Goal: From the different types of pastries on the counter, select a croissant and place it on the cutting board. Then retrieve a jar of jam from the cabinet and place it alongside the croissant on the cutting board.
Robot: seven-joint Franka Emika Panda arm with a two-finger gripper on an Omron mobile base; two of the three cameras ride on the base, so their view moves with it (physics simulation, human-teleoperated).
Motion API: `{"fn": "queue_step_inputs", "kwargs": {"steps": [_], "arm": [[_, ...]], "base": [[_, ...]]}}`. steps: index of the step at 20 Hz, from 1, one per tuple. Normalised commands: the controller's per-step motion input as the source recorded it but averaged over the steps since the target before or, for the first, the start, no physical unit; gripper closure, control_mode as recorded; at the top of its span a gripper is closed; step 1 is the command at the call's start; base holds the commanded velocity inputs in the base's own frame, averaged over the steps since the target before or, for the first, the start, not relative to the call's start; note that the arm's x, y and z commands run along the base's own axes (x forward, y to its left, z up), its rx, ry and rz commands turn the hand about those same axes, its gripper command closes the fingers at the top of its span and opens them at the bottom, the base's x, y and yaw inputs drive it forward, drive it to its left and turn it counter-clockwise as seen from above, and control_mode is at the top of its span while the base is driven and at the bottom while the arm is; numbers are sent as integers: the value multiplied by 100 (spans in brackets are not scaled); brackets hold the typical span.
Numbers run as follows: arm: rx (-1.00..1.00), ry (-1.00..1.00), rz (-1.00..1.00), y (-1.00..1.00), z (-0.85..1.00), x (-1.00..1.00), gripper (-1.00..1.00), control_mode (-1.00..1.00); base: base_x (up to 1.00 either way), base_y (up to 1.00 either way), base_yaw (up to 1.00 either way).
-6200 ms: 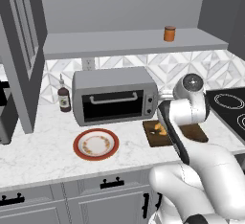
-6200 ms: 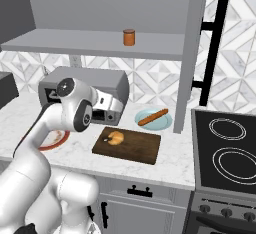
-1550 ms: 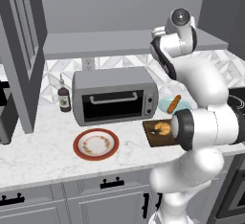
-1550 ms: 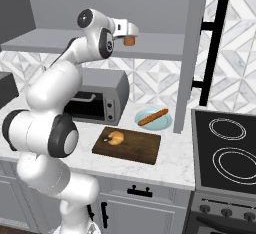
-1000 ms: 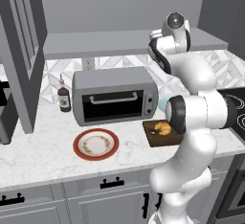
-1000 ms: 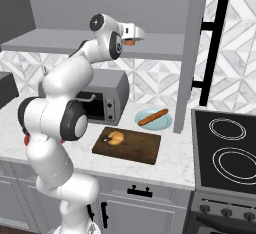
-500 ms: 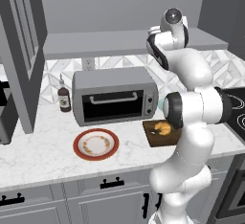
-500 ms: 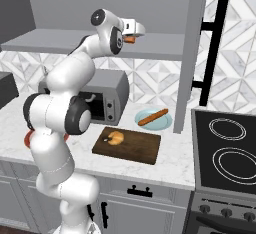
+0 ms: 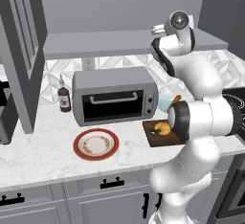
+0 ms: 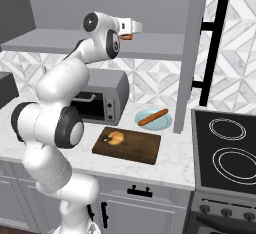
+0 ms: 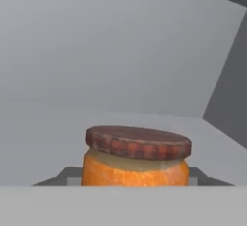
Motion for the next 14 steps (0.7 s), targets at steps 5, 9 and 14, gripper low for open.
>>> {"fn": "queue_step_inputs", "kwargs": {"steps": [5, 9, 14], "arm": [[12, 0, -8, -2, 44, -100, 100, -100], [32, 28, -18, -16, 100, -100, 100, -100], [28, 28, -7, -4, 80, -100, 100, -100]], "base": [[0, 0, 0], [0, 0, 0], [0, 0, 0]]}}
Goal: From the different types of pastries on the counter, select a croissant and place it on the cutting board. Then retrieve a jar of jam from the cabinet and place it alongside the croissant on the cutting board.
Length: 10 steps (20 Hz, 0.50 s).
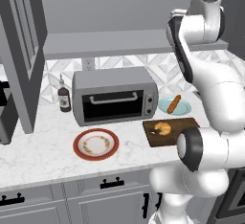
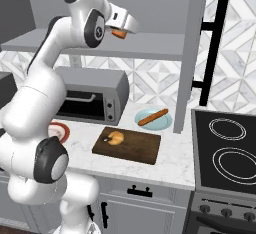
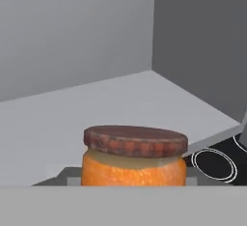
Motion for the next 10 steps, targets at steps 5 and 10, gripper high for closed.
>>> {"fn": "queue_step_inputs", "kwargs": {"steps": [5, 10], "arm": [[14, 7, 0, -2, 30, -100, 100, -100], [-1, -1, 0, 6, -10, -85, 100, -100]], "base": [[0, 0, 0], [0, 0, 0]]}}
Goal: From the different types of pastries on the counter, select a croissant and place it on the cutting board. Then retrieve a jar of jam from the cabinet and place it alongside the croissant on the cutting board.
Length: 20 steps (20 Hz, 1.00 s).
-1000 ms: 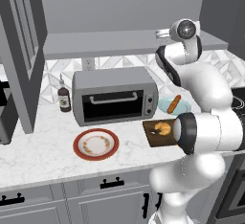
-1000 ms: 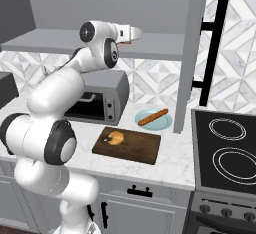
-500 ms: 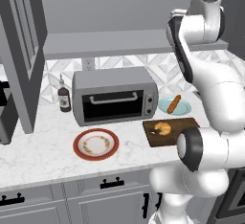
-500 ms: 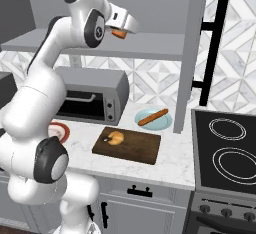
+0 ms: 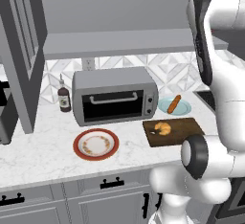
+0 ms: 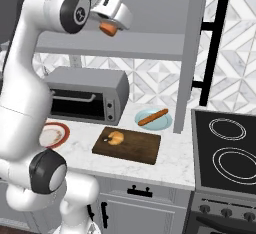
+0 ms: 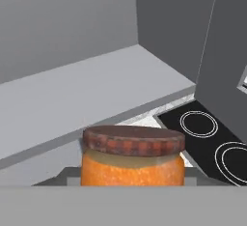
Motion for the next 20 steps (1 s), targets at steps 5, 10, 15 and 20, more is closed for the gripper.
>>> {"fn": "queue_step_inputs", "kwargs": {"steps": [5, 10, 15, 20], "arm": [[-16, -1, 1, 31, -66, -58, 100, -100], [-11, 0, 4, 20, -64, -81, 100, -100], [-3, 0, 4, 2, -57, -100, 100, -100], [-4, 0, 3, 1, -52, -84, 100, -100]], "base": [[0, 0, 0], [0, 0, 0], [0, 0, 0], [0, 0, 0]]}}
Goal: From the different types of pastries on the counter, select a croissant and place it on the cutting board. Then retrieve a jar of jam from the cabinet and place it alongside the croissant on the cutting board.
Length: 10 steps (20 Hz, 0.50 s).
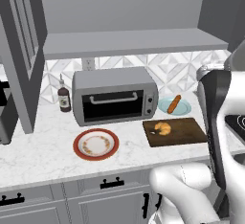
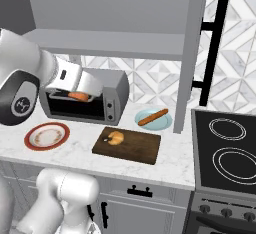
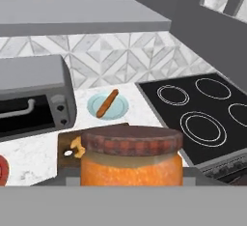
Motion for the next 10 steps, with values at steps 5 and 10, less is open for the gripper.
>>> {"fn": "queue_step_inputs", "kwargs": {"steps": [5, 10], "arm": [[-5, 0, 1, 0, -43, -6, 100, -100], [-5, 0, 2, 0, -53, -22, 100, -100]], "base": [[0, 0, 0], [0, 0, 0]]}}
